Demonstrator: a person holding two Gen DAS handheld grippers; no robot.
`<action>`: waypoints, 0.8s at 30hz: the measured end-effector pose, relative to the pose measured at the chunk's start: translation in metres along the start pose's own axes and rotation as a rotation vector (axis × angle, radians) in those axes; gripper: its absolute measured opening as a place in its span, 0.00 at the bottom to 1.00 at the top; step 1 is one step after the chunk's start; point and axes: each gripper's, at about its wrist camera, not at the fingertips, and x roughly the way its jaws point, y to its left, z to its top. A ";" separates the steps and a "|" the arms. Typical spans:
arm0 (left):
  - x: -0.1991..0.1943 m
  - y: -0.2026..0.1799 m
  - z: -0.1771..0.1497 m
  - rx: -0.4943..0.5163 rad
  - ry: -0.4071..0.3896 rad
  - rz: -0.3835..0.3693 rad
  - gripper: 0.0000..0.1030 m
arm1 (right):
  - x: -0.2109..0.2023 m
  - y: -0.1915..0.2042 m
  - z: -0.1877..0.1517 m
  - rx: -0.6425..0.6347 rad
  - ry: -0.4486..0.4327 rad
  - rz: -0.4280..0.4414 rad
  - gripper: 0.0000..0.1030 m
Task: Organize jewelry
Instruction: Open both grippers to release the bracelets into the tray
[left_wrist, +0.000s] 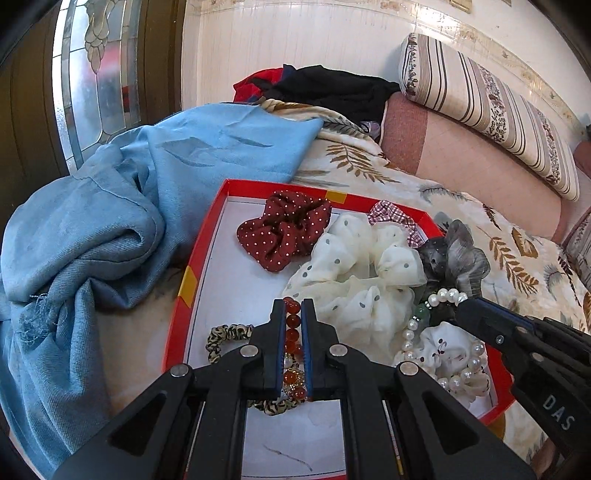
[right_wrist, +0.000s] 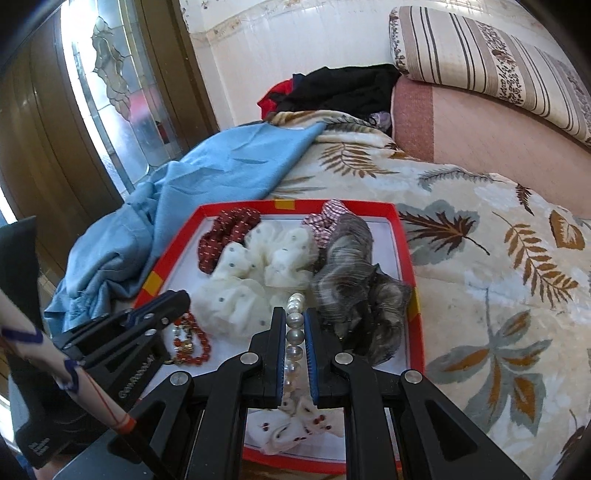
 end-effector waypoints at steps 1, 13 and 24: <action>0.002 0.000 0.000 0.001 0.003 0.001 0.07 | 0.002 -0.001 0.000 0.000 0.003 -0.007 0.10; 0.011 -0.006 0.002 0.010 0.017 0.010 0.07 | 0.022 -0.014 -0.009 -0.012 0.067 -0.064 0.11; 0.009 -0.010 0.003 0.024 -0.008 0.034 0.08 | 0.008 -0.017 -0.009 -0.006 0.062 -0.062 0.16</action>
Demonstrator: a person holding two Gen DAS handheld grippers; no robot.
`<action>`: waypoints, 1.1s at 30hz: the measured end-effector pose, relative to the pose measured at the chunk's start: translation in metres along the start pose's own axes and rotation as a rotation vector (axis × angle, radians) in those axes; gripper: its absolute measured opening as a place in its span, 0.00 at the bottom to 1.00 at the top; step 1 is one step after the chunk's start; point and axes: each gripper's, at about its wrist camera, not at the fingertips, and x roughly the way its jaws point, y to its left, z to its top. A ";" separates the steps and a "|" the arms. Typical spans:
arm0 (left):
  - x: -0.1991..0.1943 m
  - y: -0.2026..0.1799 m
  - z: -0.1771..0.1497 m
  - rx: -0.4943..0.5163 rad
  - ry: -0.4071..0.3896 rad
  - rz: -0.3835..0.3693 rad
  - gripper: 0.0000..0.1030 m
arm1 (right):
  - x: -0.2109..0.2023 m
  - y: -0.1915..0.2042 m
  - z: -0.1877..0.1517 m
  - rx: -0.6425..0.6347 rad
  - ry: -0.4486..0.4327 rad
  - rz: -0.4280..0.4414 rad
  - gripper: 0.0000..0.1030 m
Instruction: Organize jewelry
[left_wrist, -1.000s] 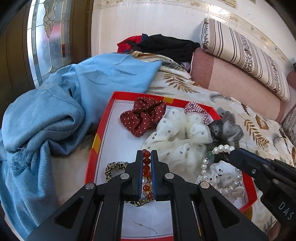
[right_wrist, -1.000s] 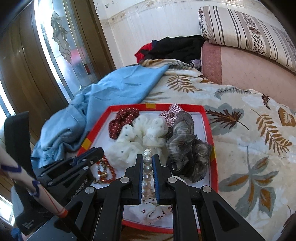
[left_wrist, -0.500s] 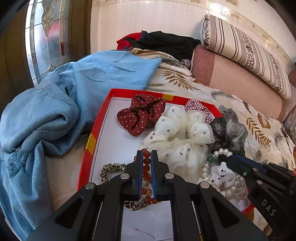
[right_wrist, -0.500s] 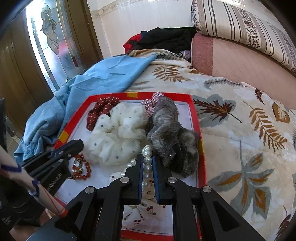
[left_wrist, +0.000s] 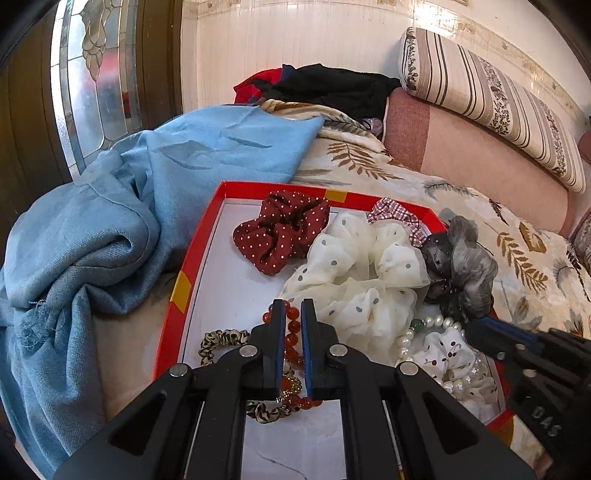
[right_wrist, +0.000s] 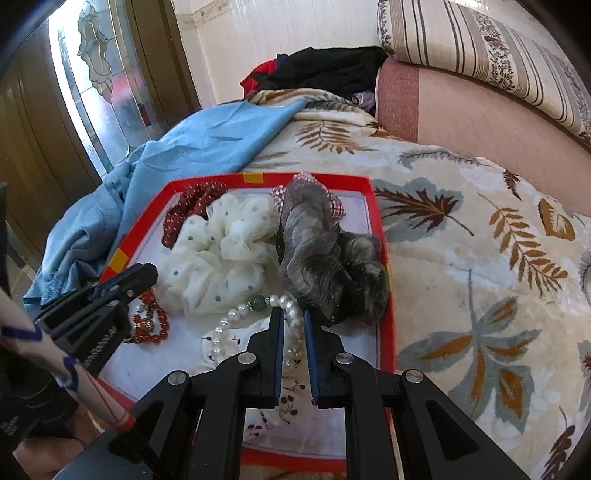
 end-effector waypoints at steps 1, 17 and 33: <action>-0.001 0.000 0.000 -0.002 -0.005 -0.002 0.08 | -0.004 -0.001 0.000 0.001 -0.004 0.001 0.18; -0.009 -0.010 -0.002 0.028 -0.049 0.040 0.37 | -0.042 -0.010 0.001 0.034 -0.043 0.005 0.28; -0.005 -0.011 -0.004 0.039 -0.038 0.061 0.70 | -0.040 -0.005 -0.005 0.026 -0.020 -0.013 0.43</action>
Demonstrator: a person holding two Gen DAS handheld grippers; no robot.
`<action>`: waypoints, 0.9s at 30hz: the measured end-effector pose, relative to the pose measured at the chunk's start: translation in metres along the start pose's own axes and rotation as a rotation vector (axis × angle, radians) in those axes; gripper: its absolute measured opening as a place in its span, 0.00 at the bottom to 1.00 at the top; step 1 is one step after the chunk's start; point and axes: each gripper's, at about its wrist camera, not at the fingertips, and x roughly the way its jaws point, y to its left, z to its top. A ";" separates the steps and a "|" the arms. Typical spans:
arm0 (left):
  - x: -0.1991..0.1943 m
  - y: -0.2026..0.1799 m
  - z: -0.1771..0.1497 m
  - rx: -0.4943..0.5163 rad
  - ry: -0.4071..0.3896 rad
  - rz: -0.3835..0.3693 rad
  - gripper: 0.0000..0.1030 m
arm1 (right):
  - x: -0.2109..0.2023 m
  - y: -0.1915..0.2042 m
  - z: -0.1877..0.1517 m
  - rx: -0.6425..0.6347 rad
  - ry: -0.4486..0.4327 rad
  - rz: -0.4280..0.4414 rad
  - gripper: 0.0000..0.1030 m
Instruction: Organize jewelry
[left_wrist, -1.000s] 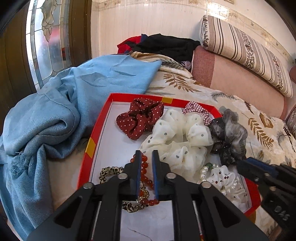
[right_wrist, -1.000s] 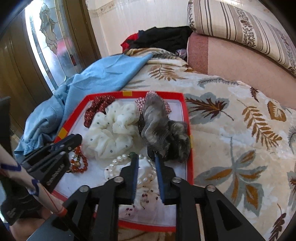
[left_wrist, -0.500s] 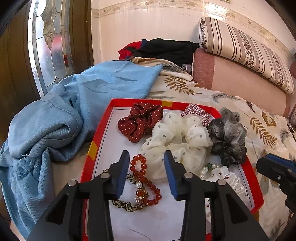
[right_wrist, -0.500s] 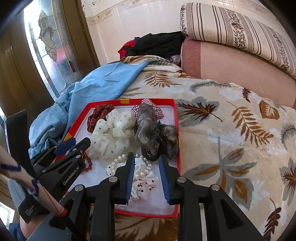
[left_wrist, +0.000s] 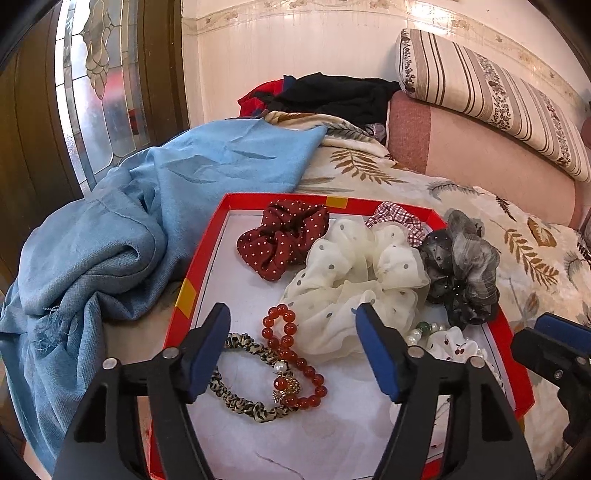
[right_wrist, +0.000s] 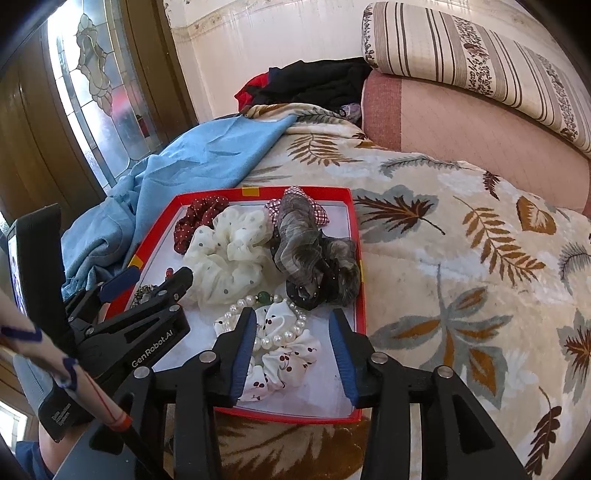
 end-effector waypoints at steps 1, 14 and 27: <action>0.001 0.000 0.000 0.000 0.002 0.001 0.71 | -0.001 0.000 0.000 -0.001 0.000 -0.004 0.44; 0.000 0.011 -0.004 -0.011 0.010 0.075 0.91 | -0.002 -0.006 -0.007 0.013 0.008 -0.065 0.69; -0.028 0.019 -0.009 -0.034 -0.062 0.101 0.92 | -0.013 -0.007 -0.017 -0.031 -0.002 -0.146 0.81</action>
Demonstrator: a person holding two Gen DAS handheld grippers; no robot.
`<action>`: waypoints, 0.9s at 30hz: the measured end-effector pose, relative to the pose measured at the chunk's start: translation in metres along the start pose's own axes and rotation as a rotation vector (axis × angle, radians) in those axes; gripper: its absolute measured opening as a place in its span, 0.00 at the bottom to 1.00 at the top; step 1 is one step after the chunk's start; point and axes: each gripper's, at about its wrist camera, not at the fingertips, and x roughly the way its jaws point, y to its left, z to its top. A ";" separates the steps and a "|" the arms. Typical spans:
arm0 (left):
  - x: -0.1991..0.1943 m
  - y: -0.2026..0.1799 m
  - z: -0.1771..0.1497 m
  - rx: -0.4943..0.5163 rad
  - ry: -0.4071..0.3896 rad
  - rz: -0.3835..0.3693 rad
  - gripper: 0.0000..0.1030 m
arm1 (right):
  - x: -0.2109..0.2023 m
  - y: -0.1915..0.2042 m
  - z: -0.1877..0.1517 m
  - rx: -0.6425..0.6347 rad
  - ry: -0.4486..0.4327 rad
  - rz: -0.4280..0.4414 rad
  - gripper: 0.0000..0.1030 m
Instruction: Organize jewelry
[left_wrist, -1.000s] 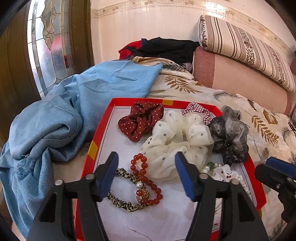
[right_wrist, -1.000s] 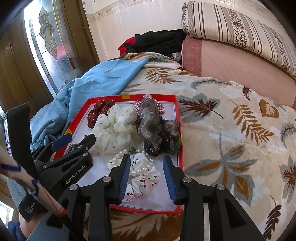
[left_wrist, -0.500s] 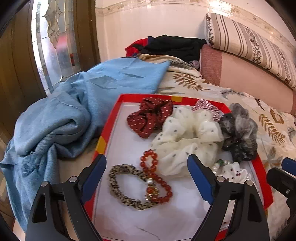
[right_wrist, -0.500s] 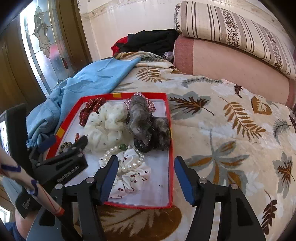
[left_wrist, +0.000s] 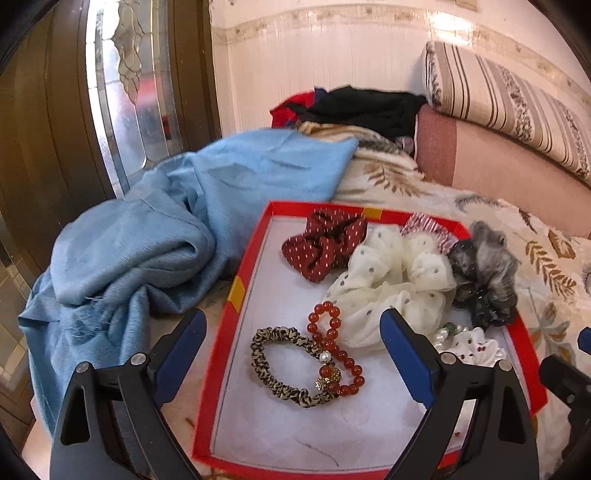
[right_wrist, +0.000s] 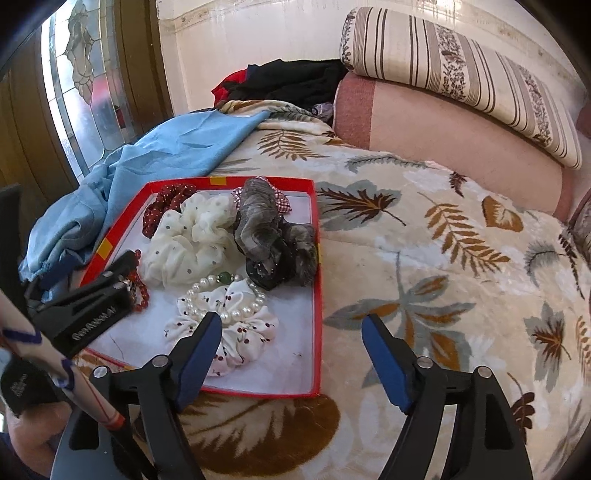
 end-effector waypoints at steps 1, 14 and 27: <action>-0.005 0.001 -0.001 -0.002 -0.012 -0.003 0.92 | -0.002 0.000 -0.001 -0.006 -0.003 -0.007 0.81; -0.067 0.002 -0.018 -0.016 -0.079 0.028 0.98 | -0.037 -0.009 -0.016 -0.055 -0.054 -0.111 0.86; -0.136 -0.017 -0.032 0.109 -0.115 0.062 1.00 | -0.096 -0.005 -0.047 -0.165 -0.131 -0.162 0.88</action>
